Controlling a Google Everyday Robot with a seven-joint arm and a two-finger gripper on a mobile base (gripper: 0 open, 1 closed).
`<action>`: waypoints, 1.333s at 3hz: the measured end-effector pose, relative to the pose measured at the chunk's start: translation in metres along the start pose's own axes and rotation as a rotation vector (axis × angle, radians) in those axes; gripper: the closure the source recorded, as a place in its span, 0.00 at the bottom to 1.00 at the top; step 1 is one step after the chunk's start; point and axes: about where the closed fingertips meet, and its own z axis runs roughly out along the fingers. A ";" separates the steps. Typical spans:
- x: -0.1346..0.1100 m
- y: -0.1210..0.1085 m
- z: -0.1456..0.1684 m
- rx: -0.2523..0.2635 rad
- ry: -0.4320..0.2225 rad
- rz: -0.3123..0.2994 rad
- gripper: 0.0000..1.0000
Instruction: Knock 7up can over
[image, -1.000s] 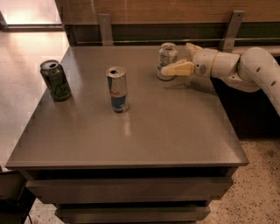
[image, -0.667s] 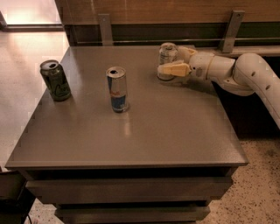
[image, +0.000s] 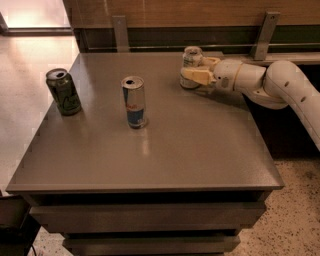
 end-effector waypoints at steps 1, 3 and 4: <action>0.000 0.002 0.003 -0.005 -0.001 0.000 0.88; -0.001 0.004 0.006 -0.010 0.001 0.000 1.00; -0.011 0.004 -0.001 0.008 0.051 -0.011 1.00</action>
Offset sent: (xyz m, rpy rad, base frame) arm 0.0002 0.0028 -0.0001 0.0006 0.0004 0.0039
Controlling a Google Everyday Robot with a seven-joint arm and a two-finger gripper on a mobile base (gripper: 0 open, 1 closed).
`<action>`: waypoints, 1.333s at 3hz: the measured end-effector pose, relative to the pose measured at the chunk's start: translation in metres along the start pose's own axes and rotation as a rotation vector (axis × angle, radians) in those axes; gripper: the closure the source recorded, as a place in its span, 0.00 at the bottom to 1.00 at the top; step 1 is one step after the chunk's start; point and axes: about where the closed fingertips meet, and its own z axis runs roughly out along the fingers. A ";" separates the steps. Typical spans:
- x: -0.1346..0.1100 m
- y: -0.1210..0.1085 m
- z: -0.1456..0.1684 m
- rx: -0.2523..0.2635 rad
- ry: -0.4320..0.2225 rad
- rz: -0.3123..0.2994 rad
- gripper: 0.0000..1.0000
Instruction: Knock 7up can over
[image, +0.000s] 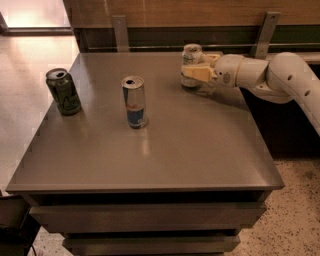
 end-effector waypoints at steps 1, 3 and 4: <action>-0.011 -0.002 -0.016 0.030 0.068 -0.016 1.00; -0.017 -0.003 -0.036 0.073 0.247 -0.043 1.00; -0.017 -0.001 -0.045 0.093 0.360 -0.063 1.00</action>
Offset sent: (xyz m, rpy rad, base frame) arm -0.0211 -0.0450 0.0285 -0.2403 0.0933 -0.1042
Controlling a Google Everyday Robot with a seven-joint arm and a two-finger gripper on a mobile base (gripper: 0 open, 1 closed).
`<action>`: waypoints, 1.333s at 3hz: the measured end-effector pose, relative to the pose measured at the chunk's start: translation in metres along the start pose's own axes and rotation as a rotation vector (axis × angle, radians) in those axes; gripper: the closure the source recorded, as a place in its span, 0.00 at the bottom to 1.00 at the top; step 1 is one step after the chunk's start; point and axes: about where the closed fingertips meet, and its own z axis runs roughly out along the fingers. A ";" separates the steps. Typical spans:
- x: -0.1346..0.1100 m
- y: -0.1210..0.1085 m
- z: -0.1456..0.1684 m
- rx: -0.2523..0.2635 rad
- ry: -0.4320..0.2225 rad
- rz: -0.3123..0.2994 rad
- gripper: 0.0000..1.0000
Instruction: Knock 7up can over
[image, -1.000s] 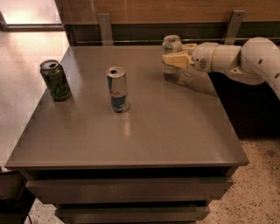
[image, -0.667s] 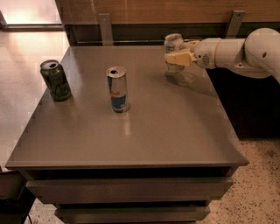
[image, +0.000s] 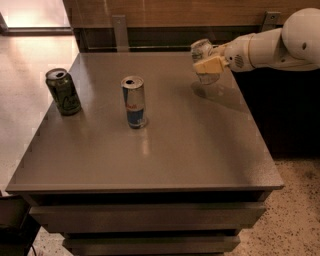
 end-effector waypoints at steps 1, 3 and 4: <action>0.005 0.003 -0.005 0.011 0.115 -0.022 1.00; 0.030 0.012 0.002 -0.019 0.353 -0.104 1.00; 0.047 0.019 0.013 -0.060 0.430 -0.121 1.00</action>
Offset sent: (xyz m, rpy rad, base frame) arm -0.0191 -0.0125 -0.0155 -0.3715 0.1468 -0.0028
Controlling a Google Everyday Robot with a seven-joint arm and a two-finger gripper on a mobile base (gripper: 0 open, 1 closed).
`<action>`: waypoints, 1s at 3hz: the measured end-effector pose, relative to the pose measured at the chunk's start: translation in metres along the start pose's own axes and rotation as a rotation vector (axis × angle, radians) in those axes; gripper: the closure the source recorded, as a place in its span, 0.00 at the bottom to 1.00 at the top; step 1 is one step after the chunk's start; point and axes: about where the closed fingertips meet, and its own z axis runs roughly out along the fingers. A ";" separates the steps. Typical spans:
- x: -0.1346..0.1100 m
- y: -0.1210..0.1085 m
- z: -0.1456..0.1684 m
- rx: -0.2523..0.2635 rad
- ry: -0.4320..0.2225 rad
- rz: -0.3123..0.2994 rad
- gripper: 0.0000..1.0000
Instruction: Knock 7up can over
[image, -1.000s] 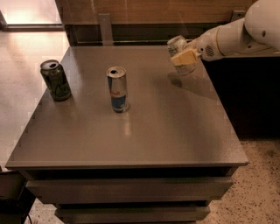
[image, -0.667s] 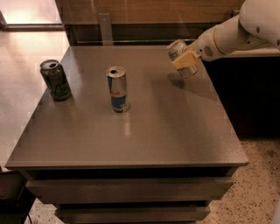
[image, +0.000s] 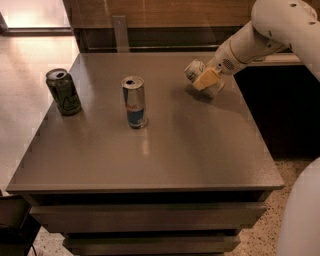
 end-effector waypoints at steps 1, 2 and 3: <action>0.005 0.008 0.021 -0.055 0.062 -0.027 1.00; 0.004 0.009 0.023 -0.066 0.071 -0.033 1.00; 0.003 0.009 0.023 -0.066 0.071 -0.033 0.83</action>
Offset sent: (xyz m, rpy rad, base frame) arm 0.0120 0.0360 -0.0510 -0.1029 0.1708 0.1525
